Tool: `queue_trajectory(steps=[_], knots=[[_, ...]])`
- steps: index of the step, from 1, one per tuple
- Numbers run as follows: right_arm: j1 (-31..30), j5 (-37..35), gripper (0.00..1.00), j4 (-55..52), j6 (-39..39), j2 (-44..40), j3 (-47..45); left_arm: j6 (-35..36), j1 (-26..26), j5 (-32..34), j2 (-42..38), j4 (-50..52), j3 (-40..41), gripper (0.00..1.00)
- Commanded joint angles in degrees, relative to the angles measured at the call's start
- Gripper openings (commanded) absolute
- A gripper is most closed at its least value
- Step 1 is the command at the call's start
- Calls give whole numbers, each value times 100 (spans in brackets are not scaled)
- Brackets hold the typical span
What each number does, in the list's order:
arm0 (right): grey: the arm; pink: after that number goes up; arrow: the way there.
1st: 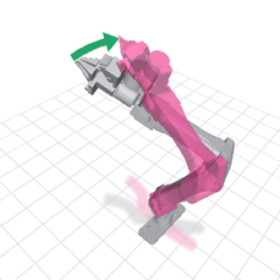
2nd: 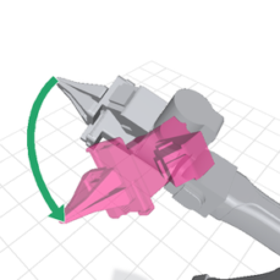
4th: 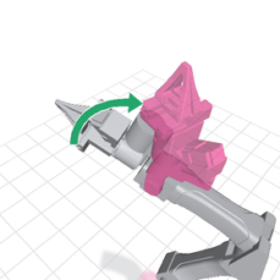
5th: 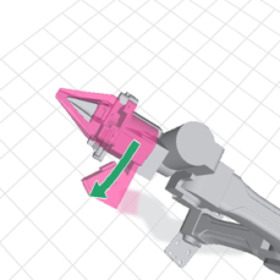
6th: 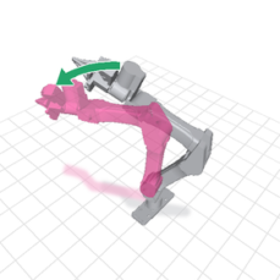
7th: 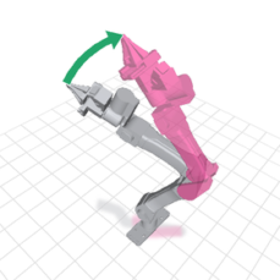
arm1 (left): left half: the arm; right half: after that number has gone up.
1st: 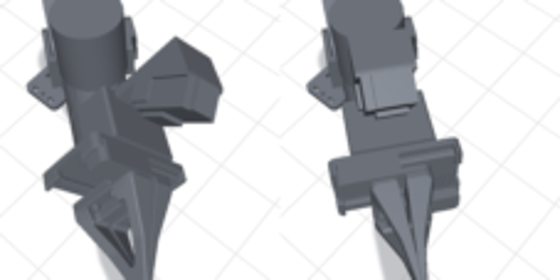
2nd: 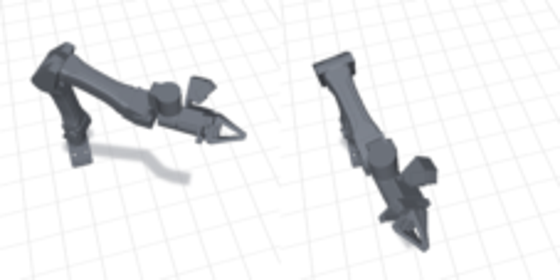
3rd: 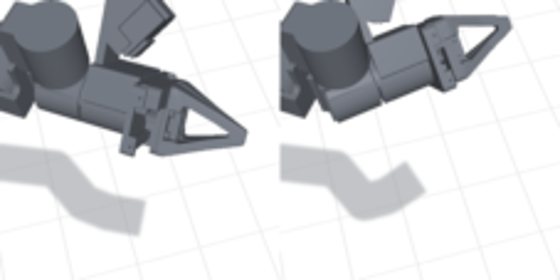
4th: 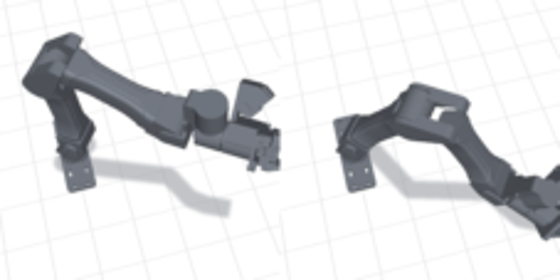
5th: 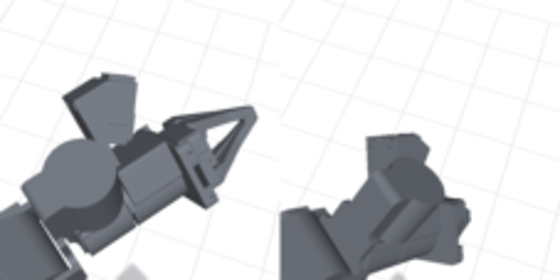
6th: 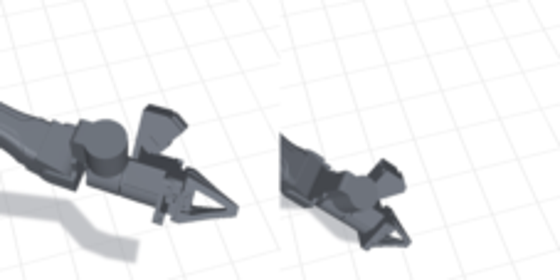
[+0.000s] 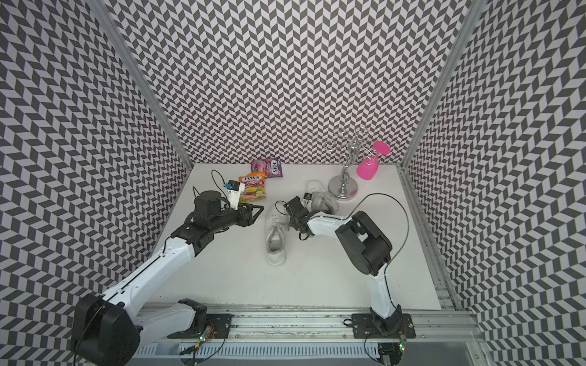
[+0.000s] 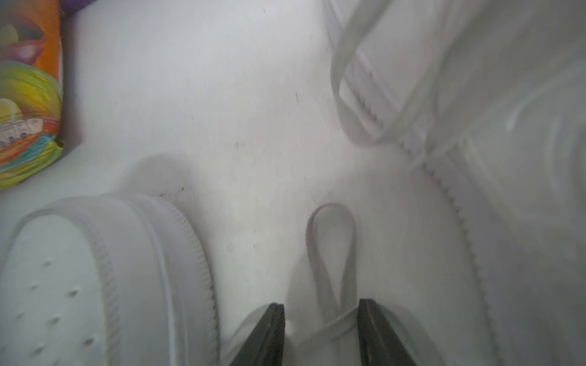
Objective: Tie the shoes
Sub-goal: Cross the shoelace with the shoelace.
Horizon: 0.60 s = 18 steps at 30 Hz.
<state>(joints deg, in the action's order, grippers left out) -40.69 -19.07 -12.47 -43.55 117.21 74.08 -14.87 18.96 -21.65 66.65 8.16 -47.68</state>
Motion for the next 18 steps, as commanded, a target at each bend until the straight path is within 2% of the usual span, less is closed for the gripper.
queue_trajectory(steps=[1, 3, 6, 12, 18], knots=[[8, -10, 39, -203, 194, 206, 155, 72, -24, 29, 6, -80, -18, 63], [8, -7, 21, -211, 197, 135, 116, 81, -25, 16, 2, -91, -19, 63], [4, -34, 2, -130, 316, -291, 50, 103, -28, -71, -20, -165, -10, 63], [17, 180, 0, 474, 958, -1608, -325, 151, -30, -469, -72, -440, -10, 62], [60, 598, 0, 496, 1312, -2421, -234, 149, 80, -1078, -37, -1018, 56, 62]])
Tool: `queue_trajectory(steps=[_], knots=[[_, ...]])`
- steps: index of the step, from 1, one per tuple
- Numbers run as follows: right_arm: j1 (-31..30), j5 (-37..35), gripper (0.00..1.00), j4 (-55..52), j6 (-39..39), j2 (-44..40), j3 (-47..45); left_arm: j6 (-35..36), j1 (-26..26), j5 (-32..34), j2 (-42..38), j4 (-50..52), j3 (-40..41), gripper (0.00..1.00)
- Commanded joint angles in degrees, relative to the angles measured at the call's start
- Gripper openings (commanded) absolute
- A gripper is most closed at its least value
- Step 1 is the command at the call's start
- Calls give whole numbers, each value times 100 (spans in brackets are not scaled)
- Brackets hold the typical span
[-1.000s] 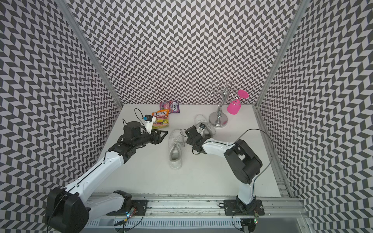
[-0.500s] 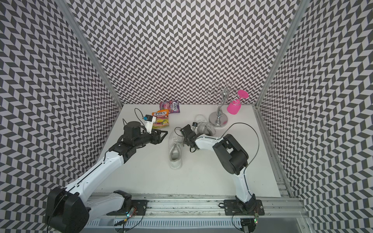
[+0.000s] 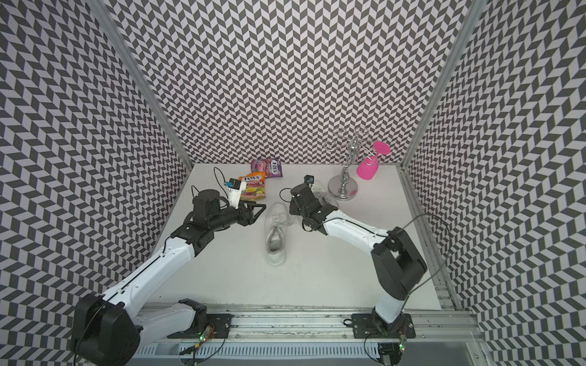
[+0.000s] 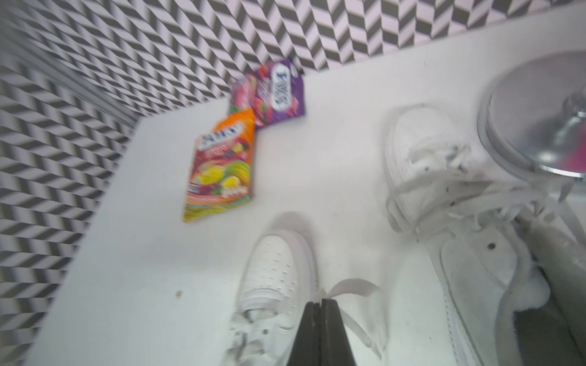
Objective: Tie the shoes
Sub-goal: Cross the shoelace with the shoelace.
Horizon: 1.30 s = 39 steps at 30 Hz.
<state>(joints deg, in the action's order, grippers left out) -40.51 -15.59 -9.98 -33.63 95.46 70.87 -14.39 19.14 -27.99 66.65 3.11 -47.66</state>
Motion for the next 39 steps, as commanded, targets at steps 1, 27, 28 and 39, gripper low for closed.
queue_trajectory(steps=[1, 27, 28, 39], knots=[[40, 300, 0, 233, 358, -329, 140, 121, 115, -481, -15, -572, 54, 62], [49, 936, 0, 567, 337, -1173, 127, 694, 871, 557, 1582, -615, -483, 53], [45, 928, 0, 574, 345, -1171, 120, 693, 871, 556, 1596, -632, -481, 52], [116, 985, 0, 630, 358, -1246, -77, 703, 864, 59, 1734, -899, -379, 12]])
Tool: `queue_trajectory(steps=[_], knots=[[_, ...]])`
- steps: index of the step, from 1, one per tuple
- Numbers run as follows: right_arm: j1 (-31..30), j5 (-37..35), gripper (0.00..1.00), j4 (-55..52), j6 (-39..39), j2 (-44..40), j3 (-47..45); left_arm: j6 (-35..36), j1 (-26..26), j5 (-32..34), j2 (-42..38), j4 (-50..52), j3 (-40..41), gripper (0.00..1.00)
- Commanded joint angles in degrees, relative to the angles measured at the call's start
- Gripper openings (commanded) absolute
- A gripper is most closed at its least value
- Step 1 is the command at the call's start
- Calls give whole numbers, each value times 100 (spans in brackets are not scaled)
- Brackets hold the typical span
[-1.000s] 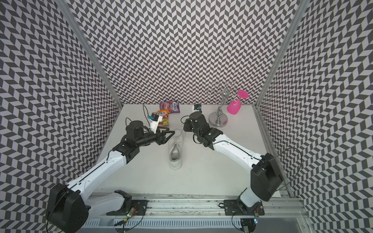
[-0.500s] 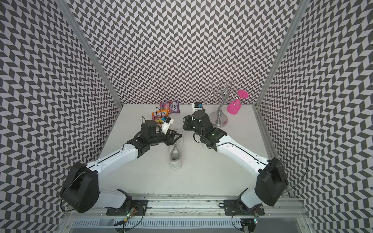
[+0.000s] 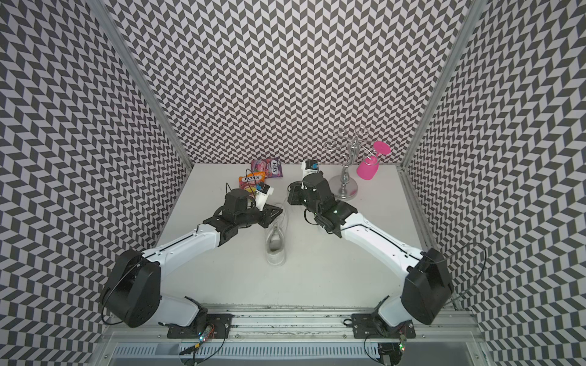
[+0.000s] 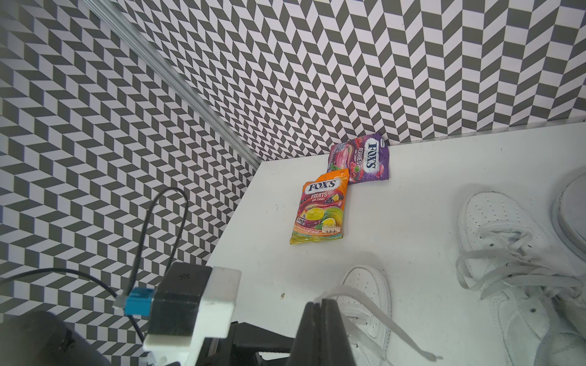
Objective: Tie the shoes
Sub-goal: Cross the shoelace with the shoelace.
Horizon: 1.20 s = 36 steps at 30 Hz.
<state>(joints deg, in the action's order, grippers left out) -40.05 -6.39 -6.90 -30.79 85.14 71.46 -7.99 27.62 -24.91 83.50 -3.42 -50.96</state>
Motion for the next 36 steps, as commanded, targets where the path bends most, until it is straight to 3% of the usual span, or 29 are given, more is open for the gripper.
queue_trajectory(steps=[1, 4, 13, 17, 20, 24, 30, 36], knots=[[89, 83, 0, 335, 73, -226, -165, 63, 16, -291, 43, -283, -37, 9], [162, 95, 2, 304, 88, -273, -310, 44, 17, -322, -27, -317, 13, 1], [685, 217, 46, -431, 802, -476, -822, -71, 21, -503, -645, -326, 264, 0], [828, 409, 59, 89, 1548, -886, -1288, -114, 17, -549, -923, -334, 357, 0], [832, 884, 63, 1142, 2076, -1182, -2010, -132, 19, -594, -1012, -352, 398, 0], [829, 2018, 70, 2563, 2769, -1231, -2880, -180, 21, -594, -1101, -436, 479, 0], [802, 3276, 76, 3877, 3079, -538, -3395, -265, 20, -586, -1100, -546, 579, 0], [526, 3355, 76, 4471, 3183, 303, -3308, -297, 19, -479, -1141, -552, 615, 0]])
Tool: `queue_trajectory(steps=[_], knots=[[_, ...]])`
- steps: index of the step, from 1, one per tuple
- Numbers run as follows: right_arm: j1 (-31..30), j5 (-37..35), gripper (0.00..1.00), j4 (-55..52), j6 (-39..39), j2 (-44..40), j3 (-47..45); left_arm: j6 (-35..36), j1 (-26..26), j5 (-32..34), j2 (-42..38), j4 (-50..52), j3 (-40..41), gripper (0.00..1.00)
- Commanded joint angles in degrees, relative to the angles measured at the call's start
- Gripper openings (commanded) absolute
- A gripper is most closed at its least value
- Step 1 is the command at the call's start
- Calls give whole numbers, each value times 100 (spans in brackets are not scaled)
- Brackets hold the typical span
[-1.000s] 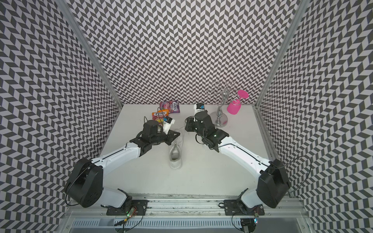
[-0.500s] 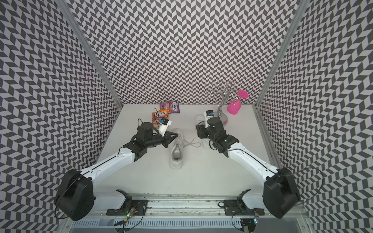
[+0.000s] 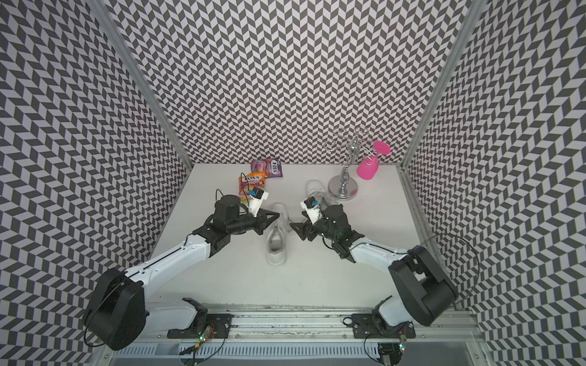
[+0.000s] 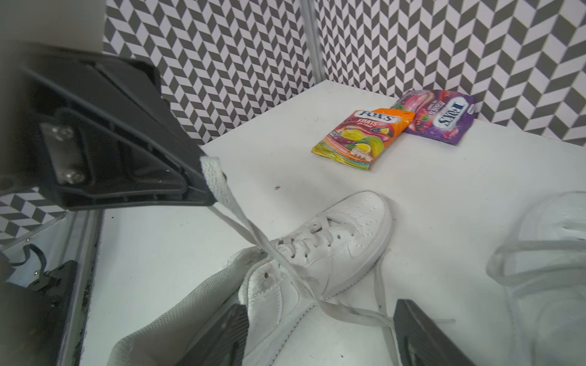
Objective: Tie the shoes
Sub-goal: Cross the shoelace with the shoelace.
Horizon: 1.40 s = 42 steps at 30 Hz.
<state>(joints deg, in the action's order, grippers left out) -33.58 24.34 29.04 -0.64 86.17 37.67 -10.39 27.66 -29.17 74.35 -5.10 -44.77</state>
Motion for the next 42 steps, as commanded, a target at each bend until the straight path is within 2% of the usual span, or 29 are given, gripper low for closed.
queue_trajectory(steps=[1, 7, 14, 18, 19, 22, 23, 24, 29, 32, 38, 42], knots=[[-155, 265, 76, 893, 170, 330, 143, -55, 16, -54, -226, -386, -1, 0], [-280, 108, 70, 950, 112, 933, 447, -64, 12, -3, -244, -377, 3, 0], [-280, 59, 49, 996, -72, 1343, 643, -84, 13, 34, -289, -386, 12, 0], [-283, 84, 33, 940, -101, 1483, 680, -84, 3, 101, -310, -361, 15, 0], [-280, 74, 28, 914, -89, 1490, 687, -85, -1, 132, -328, -360, 21, 0], [-280, -139, 2, 660, -11, 1339, 668, -96, -6, 196, -390, -360, 48, 0], [-273, -303, 0, 587, 29, 1179, 610, -103, -17, 222, -422, -368, 66, 0], [-263, -463, 0, 543, 65, 981, 534, -111, -24, 240, -459, -384, 89, 0], [-203, -855, 0, -82, 370, 51, 486, -138, -40, 353, -732, -686, 366, 14], [-201, -952, 0, -465, 458, -318, 586, -125, -37, 346, -907, -901, 549, 28], [-206, -1176, 0, -1088, 580, -710, 1026, -23, -34, 258, -1204, -1301, 808, 48], [-200, -1215, 0, -1309, 631, -771, 1263, 96, -37, 54, -1181, -1473, 789, 54]])
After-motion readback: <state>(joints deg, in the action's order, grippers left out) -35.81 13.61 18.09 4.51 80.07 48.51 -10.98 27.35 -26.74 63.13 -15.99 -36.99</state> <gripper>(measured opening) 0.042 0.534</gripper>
